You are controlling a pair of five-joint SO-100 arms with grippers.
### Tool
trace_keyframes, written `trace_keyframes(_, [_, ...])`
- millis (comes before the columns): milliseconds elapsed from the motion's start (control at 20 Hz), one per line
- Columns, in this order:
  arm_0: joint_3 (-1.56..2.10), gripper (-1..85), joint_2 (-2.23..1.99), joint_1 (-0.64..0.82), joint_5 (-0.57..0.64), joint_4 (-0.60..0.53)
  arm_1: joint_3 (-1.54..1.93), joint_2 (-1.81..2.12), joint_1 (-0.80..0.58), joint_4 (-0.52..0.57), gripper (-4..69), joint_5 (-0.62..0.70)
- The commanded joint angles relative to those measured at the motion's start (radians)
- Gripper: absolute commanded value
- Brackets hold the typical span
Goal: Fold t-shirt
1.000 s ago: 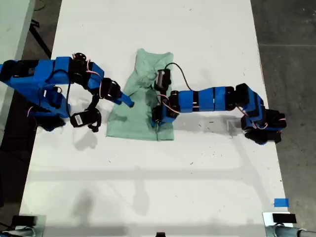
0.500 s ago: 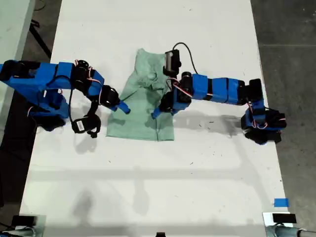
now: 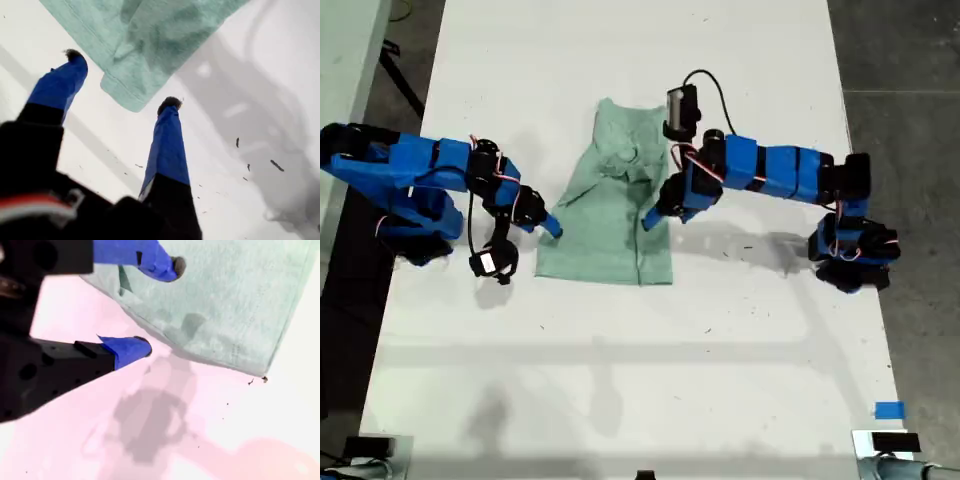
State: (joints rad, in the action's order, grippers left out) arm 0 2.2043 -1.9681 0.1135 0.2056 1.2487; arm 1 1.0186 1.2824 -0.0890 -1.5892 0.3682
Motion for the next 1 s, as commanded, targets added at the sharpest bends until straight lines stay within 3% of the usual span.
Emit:
trace_keyframes(0, [0.015,25.6,-0.023,0.044,0.008,-0.061,0.003,0.107,-0.015,-0.009,32.6,0.014])
trace_keyframes(400, [0.044,24.4,0.109,0.064,0.021,-0.167,0.028,0.115,-0.012,-0.008,32.4,0.009])
trace_keyframes(450, [0.058,19.5,0.123,0.067,0.018,-0.186,0.032,0.115,-0.011,-0.008,32.4,0.008])
trace_keyframes(550, [0.086,0.0,0.14,0.078,0.015,-0.225,0.046,0.117,-0.009,-0.006,32.4,0.005])
trace_keyframes(600, [0.086,0.0,0.143,0.075,0.011,-0.23,0.052,0.117,-0.008,-0.005,32.4,0.005])
trace_keyframes(700, [0.077,0.0,0.12,0.067,0.002,-0.21,0.064,0.117,-0.008,-0.003,32.4,0.003])
trace_keyframes(950, [0.028,0.0,-0.064,0.084,0.011,-0.031,0.075,0.124,-0.014,0.0,32.2,0.008])
